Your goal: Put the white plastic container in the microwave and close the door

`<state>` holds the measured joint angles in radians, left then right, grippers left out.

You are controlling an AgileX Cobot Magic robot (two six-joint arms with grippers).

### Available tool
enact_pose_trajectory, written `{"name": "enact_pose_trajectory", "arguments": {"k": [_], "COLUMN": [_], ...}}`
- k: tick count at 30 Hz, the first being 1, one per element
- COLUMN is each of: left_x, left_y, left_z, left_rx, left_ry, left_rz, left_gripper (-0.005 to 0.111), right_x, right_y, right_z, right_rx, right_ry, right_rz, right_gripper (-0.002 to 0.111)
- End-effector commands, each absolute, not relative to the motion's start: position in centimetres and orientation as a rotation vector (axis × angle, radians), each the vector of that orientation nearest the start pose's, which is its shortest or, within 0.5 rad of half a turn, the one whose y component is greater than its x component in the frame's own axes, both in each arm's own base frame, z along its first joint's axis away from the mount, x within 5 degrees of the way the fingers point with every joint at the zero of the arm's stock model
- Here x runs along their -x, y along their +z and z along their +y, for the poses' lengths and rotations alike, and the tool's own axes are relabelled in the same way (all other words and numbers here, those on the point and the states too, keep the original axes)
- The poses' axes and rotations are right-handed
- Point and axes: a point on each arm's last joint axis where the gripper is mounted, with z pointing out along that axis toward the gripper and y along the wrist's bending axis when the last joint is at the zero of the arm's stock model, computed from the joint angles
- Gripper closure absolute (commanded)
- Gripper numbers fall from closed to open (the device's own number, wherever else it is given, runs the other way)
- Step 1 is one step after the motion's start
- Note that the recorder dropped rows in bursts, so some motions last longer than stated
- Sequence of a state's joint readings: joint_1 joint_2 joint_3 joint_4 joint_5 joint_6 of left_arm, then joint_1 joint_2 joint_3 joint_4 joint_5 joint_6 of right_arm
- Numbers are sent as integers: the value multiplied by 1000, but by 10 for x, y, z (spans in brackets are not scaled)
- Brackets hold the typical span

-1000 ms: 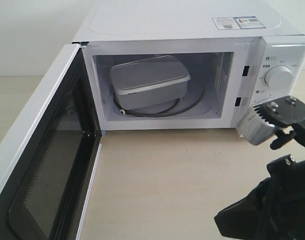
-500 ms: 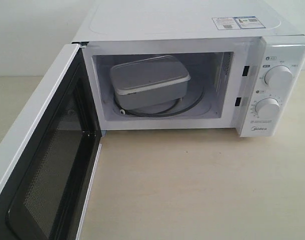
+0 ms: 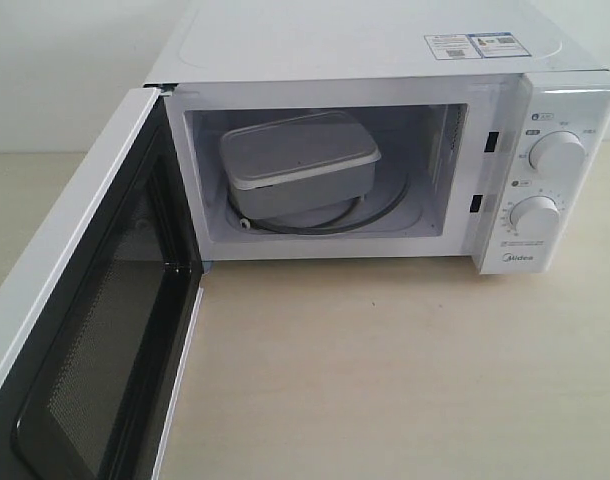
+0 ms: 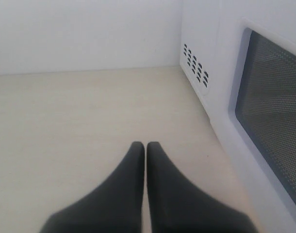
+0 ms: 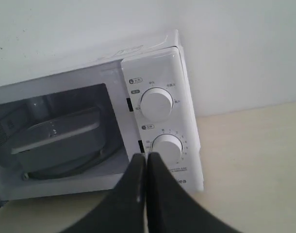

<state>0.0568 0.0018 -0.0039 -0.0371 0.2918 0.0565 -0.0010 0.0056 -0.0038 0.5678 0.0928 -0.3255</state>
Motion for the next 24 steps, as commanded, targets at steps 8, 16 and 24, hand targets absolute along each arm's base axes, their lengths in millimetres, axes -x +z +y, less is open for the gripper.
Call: {"name": "enact_pose_trajectory", "arguments": {"k": [8, 16, 24], "left_x": [-55, -55, -55], "left_y": [187, 187, 187], "left_z": [2, 2, 2], "left_rx": [30, 30, 30], "left_ry": [48, 48, 48], "left_rz": [1776, 1776, 1776], "left_gripper": [103, 103, 103], "right_x": [-56, -54, -54], "right_y": [200, 183, 183], "right_z": [8, 6, -2], "right_rx": [-16, 80, -88], "right_ry": [137, 26, 32], "right_rz": [1635, 1811, 1815], "right_gripper": [108, 108, 108]}}
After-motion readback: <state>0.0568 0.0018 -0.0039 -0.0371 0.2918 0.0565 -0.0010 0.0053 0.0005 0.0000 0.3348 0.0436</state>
